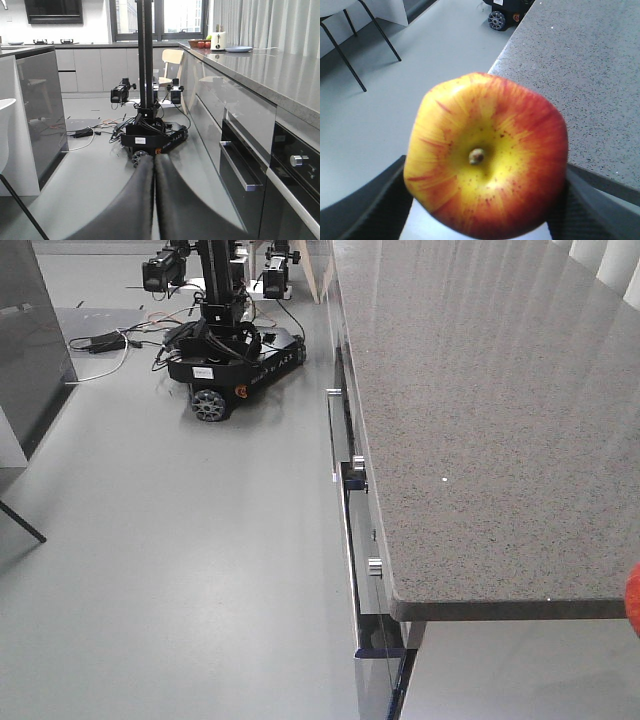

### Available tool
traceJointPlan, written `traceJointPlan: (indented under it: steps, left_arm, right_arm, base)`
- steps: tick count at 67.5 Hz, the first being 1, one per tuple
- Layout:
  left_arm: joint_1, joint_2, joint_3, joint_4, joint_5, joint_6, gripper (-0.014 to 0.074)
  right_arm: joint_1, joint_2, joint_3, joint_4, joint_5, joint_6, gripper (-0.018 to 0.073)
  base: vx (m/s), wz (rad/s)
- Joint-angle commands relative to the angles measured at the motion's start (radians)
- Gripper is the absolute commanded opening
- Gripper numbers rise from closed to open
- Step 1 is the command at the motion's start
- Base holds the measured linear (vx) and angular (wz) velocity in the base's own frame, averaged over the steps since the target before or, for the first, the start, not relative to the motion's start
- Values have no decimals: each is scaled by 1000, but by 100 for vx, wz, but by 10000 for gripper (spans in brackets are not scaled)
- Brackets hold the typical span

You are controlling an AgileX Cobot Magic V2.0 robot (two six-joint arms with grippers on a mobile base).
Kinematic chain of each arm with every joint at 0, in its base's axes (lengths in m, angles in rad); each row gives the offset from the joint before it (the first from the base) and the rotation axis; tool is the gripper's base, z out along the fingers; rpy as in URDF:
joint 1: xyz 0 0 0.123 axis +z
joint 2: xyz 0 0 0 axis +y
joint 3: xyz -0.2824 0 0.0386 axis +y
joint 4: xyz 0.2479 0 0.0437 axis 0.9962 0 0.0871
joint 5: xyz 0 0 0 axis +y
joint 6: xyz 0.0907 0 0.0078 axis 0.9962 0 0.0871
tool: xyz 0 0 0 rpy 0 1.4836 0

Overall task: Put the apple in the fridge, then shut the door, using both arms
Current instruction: 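Turn the base away from the counter holding the apple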

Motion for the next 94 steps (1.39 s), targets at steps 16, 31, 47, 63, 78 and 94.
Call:
traceJointPlan:
  steps: [16, 31, 47, 63, 78, 94]
  left_arm:
    - [-1, -15, 28, -6, -74, -10, -6]
    - [-1, -15, 28, -6, -74, -10, -6]
    - [-1, -15, 28, -6, -74, -10, -6]
    - [-1, -15, 28, -6, -74, -10, -6]
    - [-1, -15, 28, -6, -74, -10, -6]
    - [-1, -15, 28, -6, -74, -10, -6]
  right_arm:
    - [1, 10, -25, -2, -73, -10, 360]
    - [-1, 10, -25, -3, -73, -10, 360]
    - [-1, 10, -25, -3, -73, -10, 360]
    - [-1, 9, -25, -2, -73, -10, 360]
    - [-1, 9, -25, -2, -73, -10, 360]
    - [-1, 9, -25, -2, -73, -10, 360]
  base:
    - [0, 0]
    - [-1, 3]
    - [-1, 15]
    - [0, 41]
    - [-1, 59]
    - [-2, 59]
